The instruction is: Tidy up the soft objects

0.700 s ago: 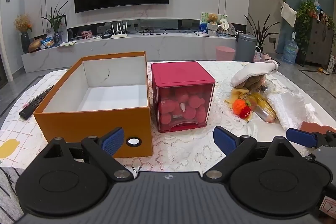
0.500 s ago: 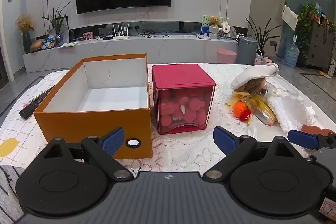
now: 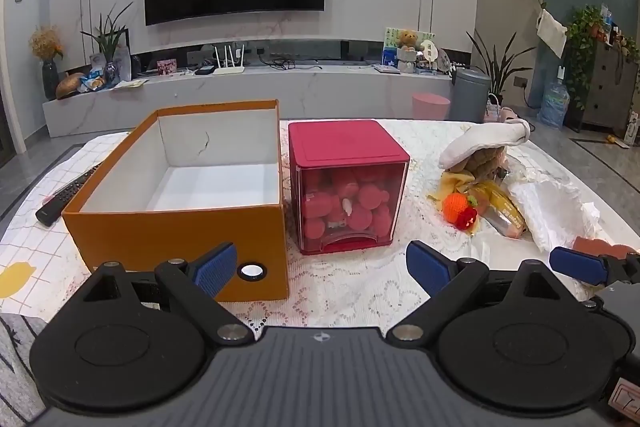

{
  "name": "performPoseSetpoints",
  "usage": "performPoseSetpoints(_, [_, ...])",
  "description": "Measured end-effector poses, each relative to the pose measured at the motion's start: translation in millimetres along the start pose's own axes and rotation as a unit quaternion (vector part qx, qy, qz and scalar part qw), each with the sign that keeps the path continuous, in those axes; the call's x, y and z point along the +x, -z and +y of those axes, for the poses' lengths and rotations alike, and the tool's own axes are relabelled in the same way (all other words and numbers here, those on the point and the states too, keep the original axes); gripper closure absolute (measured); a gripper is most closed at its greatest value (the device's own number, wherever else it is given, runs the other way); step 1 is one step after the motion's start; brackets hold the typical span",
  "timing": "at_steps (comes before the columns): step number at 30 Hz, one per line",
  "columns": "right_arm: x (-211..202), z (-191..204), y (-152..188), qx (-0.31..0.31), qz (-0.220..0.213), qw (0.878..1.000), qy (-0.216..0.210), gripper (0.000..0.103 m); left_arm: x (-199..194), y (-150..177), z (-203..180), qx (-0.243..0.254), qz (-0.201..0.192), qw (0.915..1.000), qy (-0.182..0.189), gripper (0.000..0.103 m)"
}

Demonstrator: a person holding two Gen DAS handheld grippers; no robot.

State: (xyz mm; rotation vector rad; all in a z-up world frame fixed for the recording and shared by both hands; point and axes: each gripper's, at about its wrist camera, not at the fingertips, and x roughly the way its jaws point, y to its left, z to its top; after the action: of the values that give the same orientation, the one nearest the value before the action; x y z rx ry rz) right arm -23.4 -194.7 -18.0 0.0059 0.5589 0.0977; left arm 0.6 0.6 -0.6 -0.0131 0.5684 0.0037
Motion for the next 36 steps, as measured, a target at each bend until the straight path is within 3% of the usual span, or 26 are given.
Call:
performPoseSetpoints(12, [0.1, 1.9, 1.3, -0.004, 0.001, 1.0, -0.005, 0.003, 3.2, 1.9, 1.3, -0.011, 0.003, 0.9999, -0.006, 0.0])
performPoseSetpoints(17, [-0.3, 2.9, 1.7, -0.007, 0.001, 1.0, -0.001, 0.003, 4.7, 2.7, 1.5, -0.023, 0.009, 0.9997, 0.003, 0.007])
performPoseSetpoints(36, [0.1, 4.7, 2.2, -0.015, 0.005, 1.0, 0.005, 0.003, 4.2, 5.7, -4.9, -0.013, 0.002, 0.9997, -0.02, 0.006])
